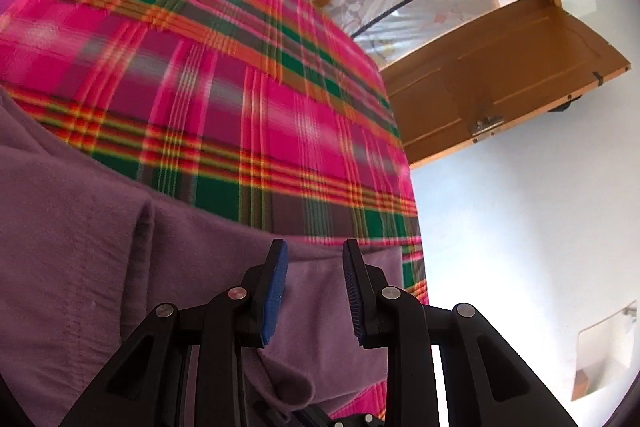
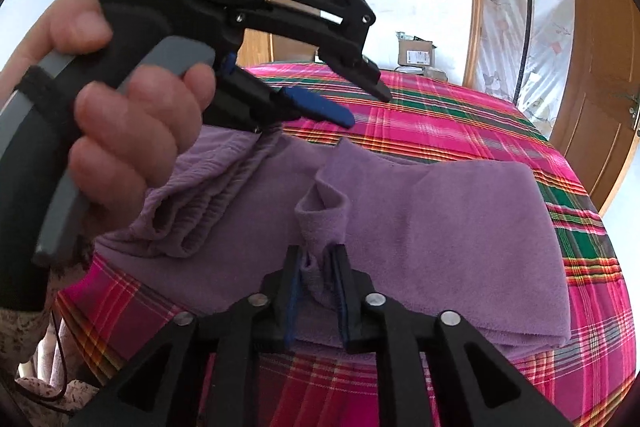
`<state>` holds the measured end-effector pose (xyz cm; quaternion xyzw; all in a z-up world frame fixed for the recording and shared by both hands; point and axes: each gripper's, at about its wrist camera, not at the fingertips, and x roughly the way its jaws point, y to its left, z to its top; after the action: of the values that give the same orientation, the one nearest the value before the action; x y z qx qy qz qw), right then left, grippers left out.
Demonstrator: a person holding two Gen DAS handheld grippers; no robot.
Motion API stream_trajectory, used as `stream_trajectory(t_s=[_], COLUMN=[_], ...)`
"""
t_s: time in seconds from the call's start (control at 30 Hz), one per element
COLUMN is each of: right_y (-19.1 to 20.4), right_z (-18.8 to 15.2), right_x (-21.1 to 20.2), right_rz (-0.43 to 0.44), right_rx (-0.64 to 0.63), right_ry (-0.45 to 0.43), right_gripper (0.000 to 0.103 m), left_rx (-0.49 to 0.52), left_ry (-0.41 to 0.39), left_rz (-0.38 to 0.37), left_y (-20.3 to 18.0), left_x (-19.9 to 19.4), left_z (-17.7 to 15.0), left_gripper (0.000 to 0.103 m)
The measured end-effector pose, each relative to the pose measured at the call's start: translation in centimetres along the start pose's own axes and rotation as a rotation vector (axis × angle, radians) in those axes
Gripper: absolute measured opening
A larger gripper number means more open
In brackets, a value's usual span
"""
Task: Fold clothes
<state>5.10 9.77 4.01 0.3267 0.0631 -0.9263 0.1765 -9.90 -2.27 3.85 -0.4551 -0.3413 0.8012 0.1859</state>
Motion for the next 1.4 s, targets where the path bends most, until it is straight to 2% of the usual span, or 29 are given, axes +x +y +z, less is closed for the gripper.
stream_trajectory(t_s=[0.27,0.37,0.47,0.6,0.8,0.93,1.13,1.3,1.4], right_y=[-0.7,-2.2,-5.2,-9.1,-12.1,-12.9,-12.3,-13.8,-14.5], right_z=[1.0,1.6,2.1,1.9,1.3,0.5,1.0,2.6,4.2], right_x=[-2.0,-2.7,-2.9,-2.8,-1.5,-1.3,-2.0,-1.4,-0.1], right_rz=[0.086,0.091,0.022,-0.099,-0.180,-0.186,-0.181,-0.167,-0.194], right_rx=[0.000,0.033,0.126,0.237,0.289,0.296,0.278,0.296,0.297], right_ry=[-0.072,-0.100,-0.106,-0.086,-0.027,0.023,0.031,0.013,0.039], right_gripper=[0.021,0.021,0.021,0.021,0.021,0.021,0.021,0.021,0.021], left_rx=[0.024,0.042,0.082,0.120,0.223,0.264,0.241,0.228,0.223], left_ry=[0.014,0.031,0.038,0.079,0.155,0.192,0.210,0.223,0.225], left_rz=[0.000,-0.027,-0.020,-0.055,-0.061,-0.027,0.011,0.013,0.019], left_y=[-0.3,-0.8,-1.5,-2.4,-3.0,-2.7,-1.4,-0.8,-0.6], left_x=[-0.5,-0.6,-0.4,0.3,1.4,2.0,2.1,2.2,2.1], left_z=[0.1,-0.1,-0.4,-1.1,-3.5,-4.9,-5.7,-6.1,-6.3], left_gripper=[0.028,0.028,0.028,0.028,0.029,0.029,0.029,0.029,0.029])
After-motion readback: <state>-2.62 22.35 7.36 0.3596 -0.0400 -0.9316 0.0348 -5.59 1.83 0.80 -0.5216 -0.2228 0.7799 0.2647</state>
